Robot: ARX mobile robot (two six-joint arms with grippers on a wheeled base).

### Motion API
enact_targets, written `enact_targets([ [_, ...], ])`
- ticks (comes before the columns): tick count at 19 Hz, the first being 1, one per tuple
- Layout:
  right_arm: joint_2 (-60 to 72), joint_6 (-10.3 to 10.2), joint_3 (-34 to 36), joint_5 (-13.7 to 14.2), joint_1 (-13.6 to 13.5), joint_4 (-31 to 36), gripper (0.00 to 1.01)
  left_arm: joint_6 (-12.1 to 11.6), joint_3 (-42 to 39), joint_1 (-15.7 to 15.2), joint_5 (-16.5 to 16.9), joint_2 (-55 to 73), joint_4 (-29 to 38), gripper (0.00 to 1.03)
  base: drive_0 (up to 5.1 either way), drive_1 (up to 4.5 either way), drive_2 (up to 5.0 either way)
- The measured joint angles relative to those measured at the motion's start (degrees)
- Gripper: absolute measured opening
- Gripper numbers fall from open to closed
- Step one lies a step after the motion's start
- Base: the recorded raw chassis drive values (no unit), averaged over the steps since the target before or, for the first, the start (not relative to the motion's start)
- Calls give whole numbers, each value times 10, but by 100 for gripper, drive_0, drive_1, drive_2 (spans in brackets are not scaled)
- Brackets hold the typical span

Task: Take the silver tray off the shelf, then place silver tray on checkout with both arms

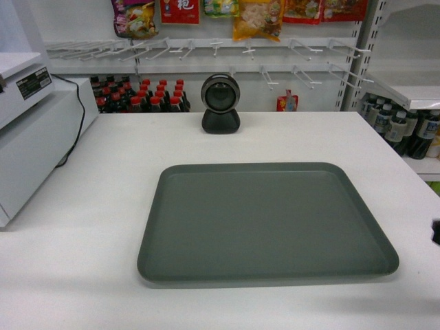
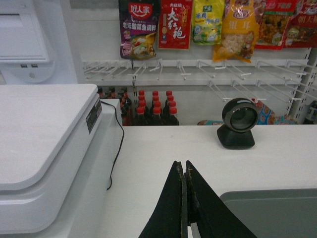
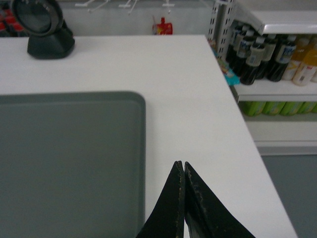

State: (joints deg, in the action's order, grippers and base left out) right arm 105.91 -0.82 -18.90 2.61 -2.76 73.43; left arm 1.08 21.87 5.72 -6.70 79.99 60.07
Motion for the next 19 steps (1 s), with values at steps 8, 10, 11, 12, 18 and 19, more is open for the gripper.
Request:
enact_targets([
  [8,-203,4,118,-25,31,2,3,-1,-123,-38,53,-125,-4,1,0,0,0],
  [10,-271,4,139,-25,30,-8,3,-1,-159,-60,60,-139,-22,1,0,0,0],
  [11,-296,4,145,-24,31,-24,3,-1,-170,-59,64,-155,-35,1,0,0,0],
  [12,-318,4,151,-25,31,-42,3,-1,-176,-57,67,-176,-46,1,0,0,0],
  [18,-468,4,180,-26,28,-166,3,-1,-199,-57,67,-298,-132,1,0,0,0],
  [19,-600,4,177,-26,28,-293,3,-1,-206,-57,67,-371,-190,1,0,0,0],
])
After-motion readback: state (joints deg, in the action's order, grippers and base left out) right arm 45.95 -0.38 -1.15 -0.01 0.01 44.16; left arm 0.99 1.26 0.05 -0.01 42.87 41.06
